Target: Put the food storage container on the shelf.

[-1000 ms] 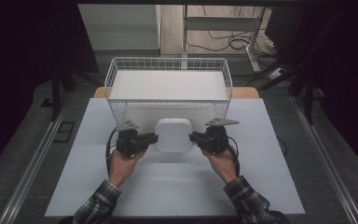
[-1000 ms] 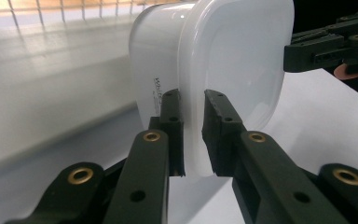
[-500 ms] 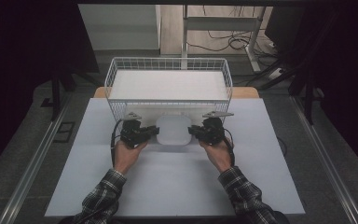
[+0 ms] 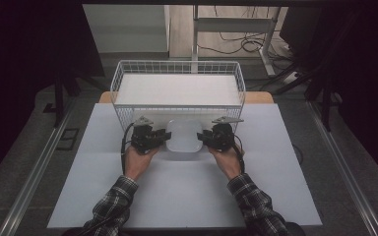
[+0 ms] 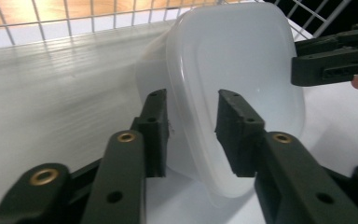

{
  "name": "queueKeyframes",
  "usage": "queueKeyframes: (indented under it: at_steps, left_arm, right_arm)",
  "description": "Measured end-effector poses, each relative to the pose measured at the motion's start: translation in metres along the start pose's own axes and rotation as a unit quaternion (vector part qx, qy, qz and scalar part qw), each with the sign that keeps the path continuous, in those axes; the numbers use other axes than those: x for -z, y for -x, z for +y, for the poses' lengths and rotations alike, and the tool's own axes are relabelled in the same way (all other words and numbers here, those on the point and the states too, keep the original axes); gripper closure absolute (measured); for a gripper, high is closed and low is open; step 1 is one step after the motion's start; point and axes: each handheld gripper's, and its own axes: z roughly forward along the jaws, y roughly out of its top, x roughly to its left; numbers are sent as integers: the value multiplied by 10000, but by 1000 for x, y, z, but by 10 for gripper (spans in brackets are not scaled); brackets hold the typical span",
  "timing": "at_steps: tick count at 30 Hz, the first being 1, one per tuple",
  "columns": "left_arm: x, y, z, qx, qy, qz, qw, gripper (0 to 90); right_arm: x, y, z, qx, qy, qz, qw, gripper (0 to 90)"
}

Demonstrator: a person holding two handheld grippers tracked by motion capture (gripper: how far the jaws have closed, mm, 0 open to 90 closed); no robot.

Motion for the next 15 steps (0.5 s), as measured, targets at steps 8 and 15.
queueKeyframes:
  at_steps: [8, 15]
  left_arm:
    - [-6, -4, 12, 96, 32, 211, 9997, 559]
    - [-11, -3, 19, 150, 19, 401, 9991, 557]
  right_arm:
    - [-8, -3, 10, 311, 191, -438, 9984, 636]
    - [-11, -1, 15, 265, 213, -460, 9984, 642]
